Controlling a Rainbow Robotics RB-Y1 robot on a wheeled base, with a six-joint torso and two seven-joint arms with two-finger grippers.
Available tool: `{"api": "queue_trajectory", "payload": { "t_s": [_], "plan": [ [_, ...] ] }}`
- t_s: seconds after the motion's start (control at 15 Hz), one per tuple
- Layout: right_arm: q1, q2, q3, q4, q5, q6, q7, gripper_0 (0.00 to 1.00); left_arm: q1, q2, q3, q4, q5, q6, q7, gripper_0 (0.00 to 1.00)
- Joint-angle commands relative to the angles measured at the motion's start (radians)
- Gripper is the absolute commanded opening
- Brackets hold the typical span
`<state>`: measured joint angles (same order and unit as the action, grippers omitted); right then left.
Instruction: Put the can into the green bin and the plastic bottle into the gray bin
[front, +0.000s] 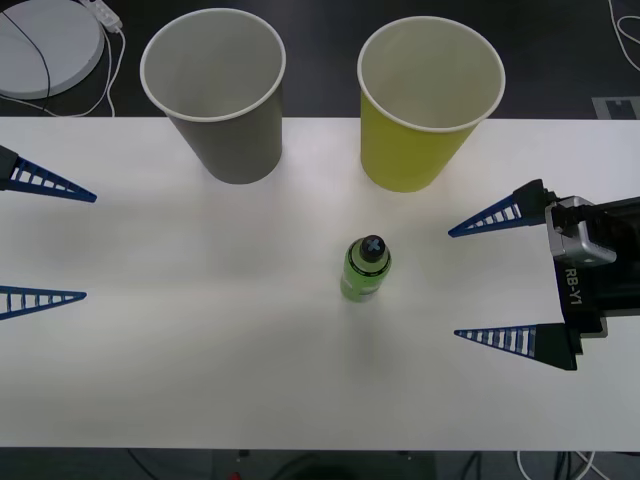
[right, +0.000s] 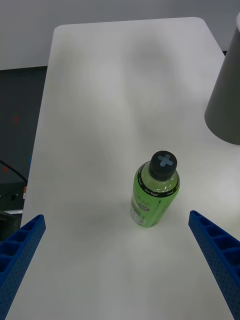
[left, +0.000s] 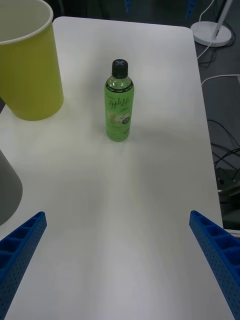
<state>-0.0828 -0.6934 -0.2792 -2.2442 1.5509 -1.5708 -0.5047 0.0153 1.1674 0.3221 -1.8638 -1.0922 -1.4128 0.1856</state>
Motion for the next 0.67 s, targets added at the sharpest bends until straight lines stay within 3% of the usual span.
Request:
{"api": "queue_trajectory", "payload": {
  "t_s": [0.07,0.33,0.67],
  "plan": [
    [0.000,0.000,0.000,0.000,0.000,0.000,0.000,1.00,0.000,0.000,0.000,0.000,0.000,0.000,0.000,1.00],
    [0.043,-0.011,0.003,0.008,-0.012,0.000,-0.002,1.00,0.000,0.000,0.000,0.000,0.000,0.000,0.000,1.00],
    [0.101,-0.109,0.003,-0.008,-0.107,0.110,0.009,1.00,0.000,0.000,0.000,0.000,0.000,0.000,0.000,1.00]
  ]
}}
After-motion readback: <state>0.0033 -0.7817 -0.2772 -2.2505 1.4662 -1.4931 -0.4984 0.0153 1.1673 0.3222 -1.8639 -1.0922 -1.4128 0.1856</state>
